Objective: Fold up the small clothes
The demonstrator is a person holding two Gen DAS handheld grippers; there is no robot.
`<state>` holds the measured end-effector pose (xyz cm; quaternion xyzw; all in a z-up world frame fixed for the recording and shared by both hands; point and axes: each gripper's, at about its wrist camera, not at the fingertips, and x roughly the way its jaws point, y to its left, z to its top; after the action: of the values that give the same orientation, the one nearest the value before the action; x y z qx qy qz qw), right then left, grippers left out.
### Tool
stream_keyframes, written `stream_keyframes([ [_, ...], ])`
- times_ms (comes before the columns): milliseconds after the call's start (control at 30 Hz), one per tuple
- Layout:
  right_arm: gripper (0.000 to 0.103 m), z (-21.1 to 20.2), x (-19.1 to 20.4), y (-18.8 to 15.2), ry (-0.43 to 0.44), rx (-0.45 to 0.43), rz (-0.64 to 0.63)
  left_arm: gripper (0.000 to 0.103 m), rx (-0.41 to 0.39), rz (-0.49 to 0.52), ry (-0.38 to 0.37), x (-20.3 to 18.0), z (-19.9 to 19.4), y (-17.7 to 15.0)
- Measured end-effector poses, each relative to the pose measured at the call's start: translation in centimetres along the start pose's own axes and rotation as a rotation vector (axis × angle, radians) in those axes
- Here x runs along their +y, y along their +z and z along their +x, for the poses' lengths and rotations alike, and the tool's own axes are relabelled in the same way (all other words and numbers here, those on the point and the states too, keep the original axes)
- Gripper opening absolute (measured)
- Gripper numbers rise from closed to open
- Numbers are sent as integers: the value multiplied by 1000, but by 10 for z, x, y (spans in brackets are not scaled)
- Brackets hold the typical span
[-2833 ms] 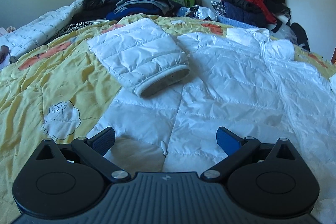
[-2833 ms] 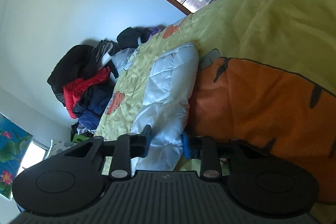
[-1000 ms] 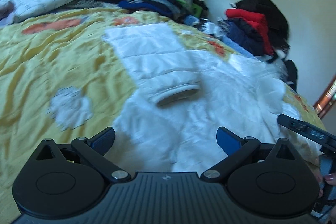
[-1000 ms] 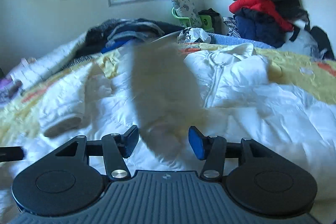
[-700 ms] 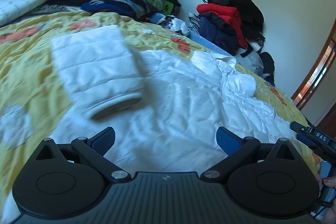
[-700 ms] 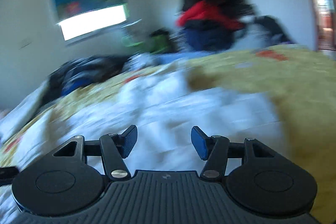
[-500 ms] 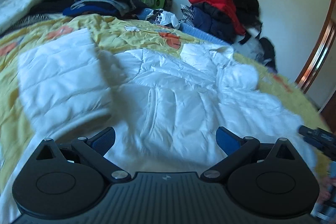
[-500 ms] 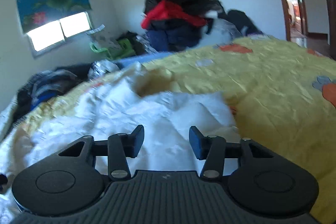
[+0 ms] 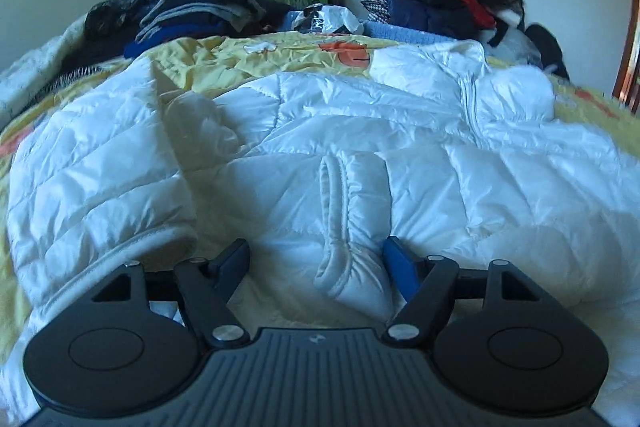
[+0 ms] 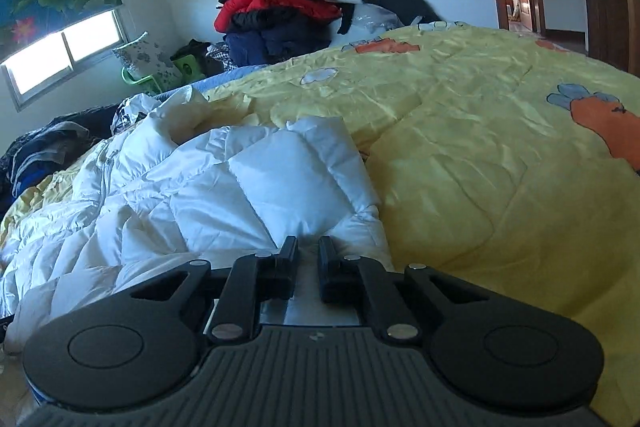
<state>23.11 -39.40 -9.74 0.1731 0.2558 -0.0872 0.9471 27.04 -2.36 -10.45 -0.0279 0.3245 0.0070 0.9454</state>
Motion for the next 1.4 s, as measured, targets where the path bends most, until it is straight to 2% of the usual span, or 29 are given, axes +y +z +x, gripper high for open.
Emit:
stream_keyframes([
  [33,15,0,-1,0,3,-1,7,74,-1,-7,-22,2,-6,0],
  [100,15,1,-2,4,8,-3,19,84,-9,0,-57,7,-21,-2],
  [200,16,2,-4,5,17,-4,33,89,-57,-18,-82,20,-46,-7],
  [367,17,3,-3,3,14,-9,26,101,-122,-119,-58,56,-74,-17],
  [433,20,2,-1,3,15,-20,24,101,-135,-168,-30,73,-82,-21],
  [500,31,-1,0,1,33,-33,23,101,-149,-209,2,89,-83,-24],
  [533,33,-1,2,1,35,-35,13,101,-148,-227,28,96,-82,-25],
  [600,38,-2,10,1,12,-36,-29,101,-122,-245,89,107,-75,-29],
  [667,42,-7,21,5,11,-25,-86,101,-96,-249,119,117,-65,-30],
  [767,45,-21,34,21,68,-30,-139,101,-74,-344,54,137,-60,-31],
  [867,48,-29,49,41,125,-26,-152,101,-99,-480,-9,153,-55,-28],
  [933,50,-29,60,49,162,-25,-165,101,-85,-515,-1,156,-49,-25],
  [967,56,-26,67,53,180,-17,-168,101,-63,-524,-5,156,-47,-23],
  [1000,64,-21,72,56,193,-4,-164,101,-56,-522,-26,155,-47,-24],
  [1033,66,-14,78,60,206,17,-152,101,-63,-516,-47,152,-51,-25],
  [1133,66,16,94,73,226,82,-107,101,-97,-517,-41,137,-73,-27],
  [1200,66,37,103,84,233,108,-74,101,-100,-448,-69,119,-84,-23],
  [1300,66,70,117,107,233,123,-23,101,-125,-275,-75,84,-93,-16],
  [1400,66,103,131,127,225,122,-7,101,-125,-207,-150,63,-82,-7],
])
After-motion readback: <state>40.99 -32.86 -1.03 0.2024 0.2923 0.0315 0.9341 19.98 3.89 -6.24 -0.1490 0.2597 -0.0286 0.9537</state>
